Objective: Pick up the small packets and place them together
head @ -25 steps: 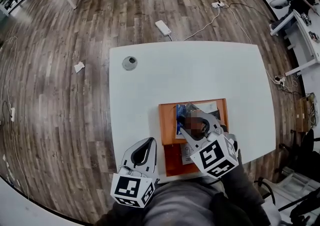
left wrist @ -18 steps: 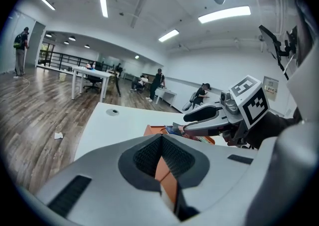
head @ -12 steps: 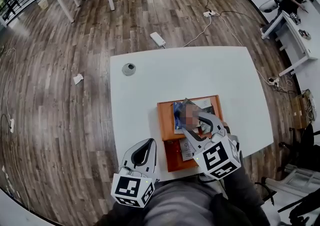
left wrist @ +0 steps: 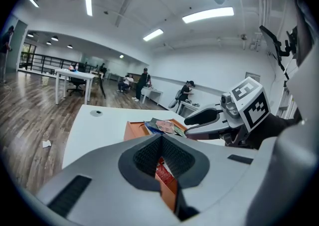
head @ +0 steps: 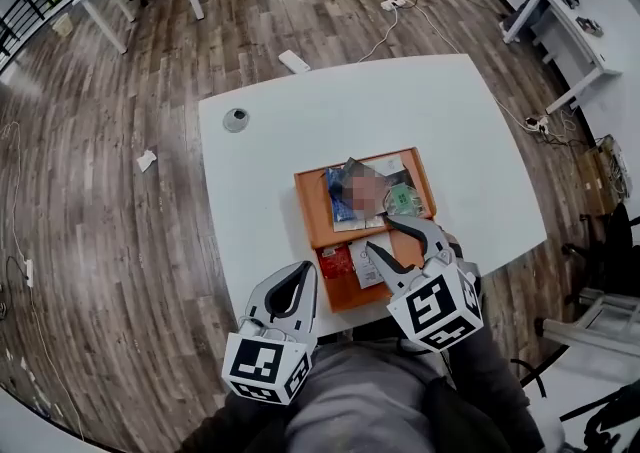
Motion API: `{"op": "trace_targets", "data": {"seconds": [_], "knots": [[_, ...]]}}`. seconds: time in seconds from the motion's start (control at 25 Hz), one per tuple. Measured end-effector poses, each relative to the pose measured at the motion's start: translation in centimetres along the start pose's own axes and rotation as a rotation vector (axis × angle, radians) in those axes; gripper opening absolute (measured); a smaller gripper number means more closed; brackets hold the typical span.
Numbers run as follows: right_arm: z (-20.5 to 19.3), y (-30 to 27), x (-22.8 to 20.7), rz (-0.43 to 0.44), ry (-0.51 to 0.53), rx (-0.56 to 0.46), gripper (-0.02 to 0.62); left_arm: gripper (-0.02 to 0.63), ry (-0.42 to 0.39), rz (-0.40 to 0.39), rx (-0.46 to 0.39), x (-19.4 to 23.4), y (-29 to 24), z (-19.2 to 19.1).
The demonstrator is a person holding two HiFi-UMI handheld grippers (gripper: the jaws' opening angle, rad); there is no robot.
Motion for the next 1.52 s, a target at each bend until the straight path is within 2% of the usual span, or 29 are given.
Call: {"op": "trace_targets", "data": {"seconds": [0.24,0.44,0.88,1.0,1.08,1.32,1.36,1.4,1.52], "knots": [[-2.4,0.6,1.8,0.023,-0.052,0.025,0.17,0.0,-0.015,-0.034,0.044,-1.4,0.0,-1.3],[-5.3,-0.4,3.9,0.083,-0.081,0.075,0.17,0.0,-0.02,-0.048,0.08,-2.0,-0.2,-2.8],[-8.4,-4.5,5.9,0.228,-0.059,0.212,0.171,0.0,0.017,0.02,0.106,0.0,-0.3,-3.3],[-9.1,-5.7,5.9,0.256,-0.059,0.252,0.26,0.0,0.027,0.034,0.11,0.6,-0.7,-3.4],[-9.6,-6.3,6.1,0.283,-0.062,0.276,0.293,0.0,0.037,0.044,0.115,1.0,-0.9,-3.5],[-9.7,-7.0,5.5,0.307,-0.076,0.275,0.296,0.0,0.063,0.058,0.135,1.9,-1.8,-4.0],[-9.7,-7.0,5.3,0.305,-0.077,0.274,0.279,0.0,0.067,0.057,0.136,1.8,-1.9,-4.0],[-9.7,-7.0,5.2,0.302,-0.081,0.27,0.165,0.0,0.069,0.056,0.137,1.7,-2.0,-4.1],[-9.7,-7.1,5.1,0.287,-0.084,0.261,0.086,0.0,0.064,0.049,0.139,1.6,-2.0,-4.3]]}}
Point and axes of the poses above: the fingertips, and each gripper's own axes: y backward along the fingers, x to its left, z out of its top, the point moved 1 cm from there along y, backward along the fingers, and after that the axes turned 1 degree about z, right-handed, at the moved point
